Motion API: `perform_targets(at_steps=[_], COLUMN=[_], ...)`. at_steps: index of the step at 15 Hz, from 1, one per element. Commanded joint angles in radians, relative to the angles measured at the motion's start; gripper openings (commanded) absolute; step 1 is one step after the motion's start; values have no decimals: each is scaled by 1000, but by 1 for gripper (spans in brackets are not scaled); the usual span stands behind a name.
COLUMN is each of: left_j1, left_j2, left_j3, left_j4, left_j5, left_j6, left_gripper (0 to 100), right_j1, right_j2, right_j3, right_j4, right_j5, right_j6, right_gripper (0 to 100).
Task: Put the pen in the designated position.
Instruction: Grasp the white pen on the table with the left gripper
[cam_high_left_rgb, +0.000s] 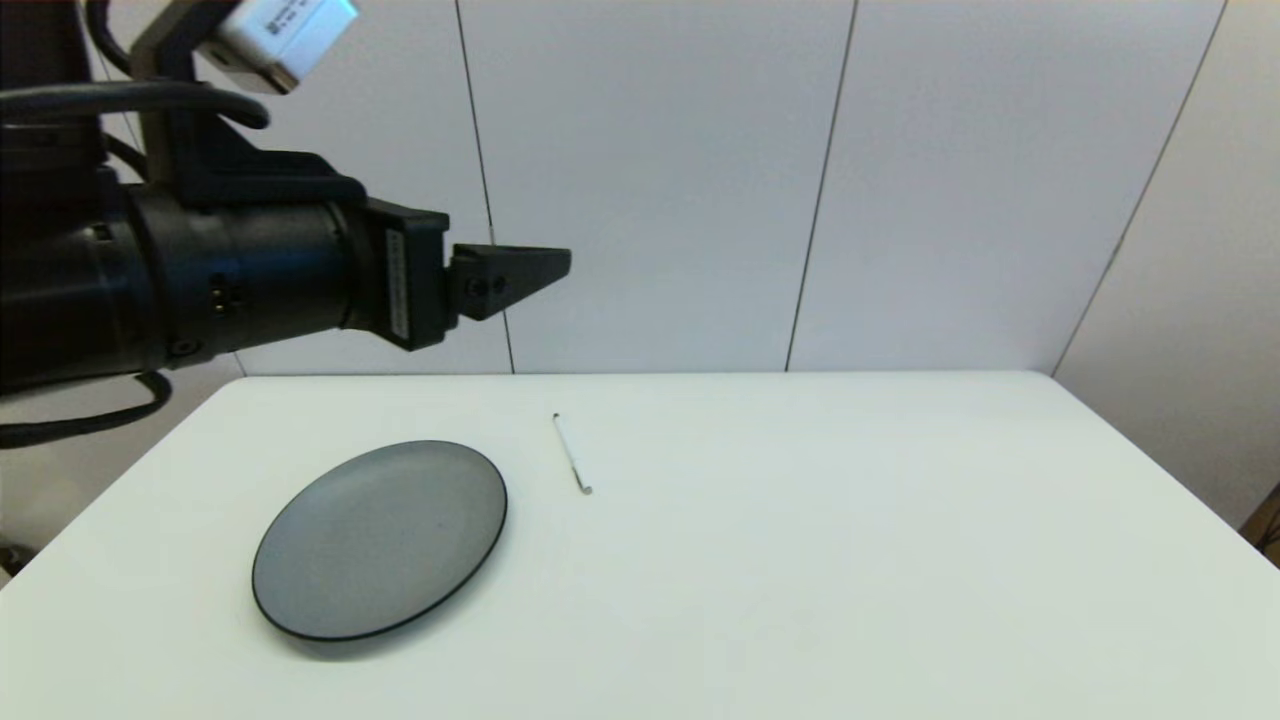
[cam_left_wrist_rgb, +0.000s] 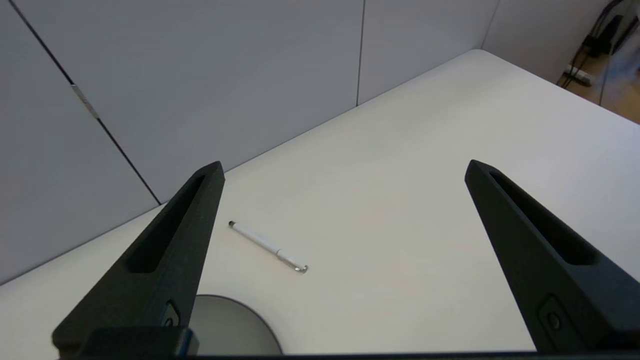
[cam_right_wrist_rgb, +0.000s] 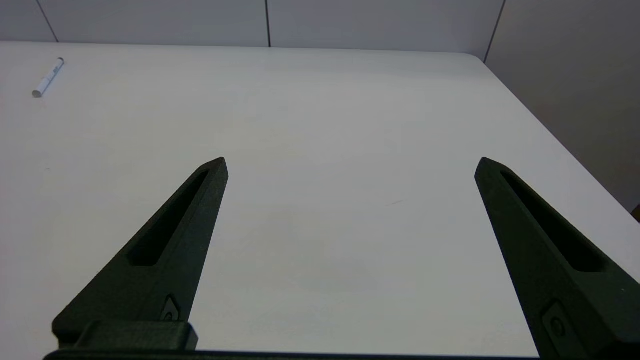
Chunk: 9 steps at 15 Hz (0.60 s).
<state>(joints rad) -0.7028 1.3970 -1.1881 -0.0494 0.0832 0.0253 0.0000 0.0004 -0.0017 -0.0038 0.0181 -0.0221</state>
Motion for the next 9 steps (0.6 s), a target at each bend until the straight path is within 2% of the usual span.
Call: perform_targets(at_steps=[1,4,9], left_j1=[-87,-98,-98], left_j2=[189,287,395], left_j3=[-113,-146,-156], left_j4=[-6,-1,3], left_j5=[135,302,487], left_j6=[-113,-228,-412], left_gripper=[100,100,100], right_j1=[0,0,0], right_j2=[1,1,1], right_j3=[0,0,0], right_j4=[-1,-1,-1], right_j5=[0,0,0], right_j6=[-1,-1,-1], right_gripper=[100,100,100])
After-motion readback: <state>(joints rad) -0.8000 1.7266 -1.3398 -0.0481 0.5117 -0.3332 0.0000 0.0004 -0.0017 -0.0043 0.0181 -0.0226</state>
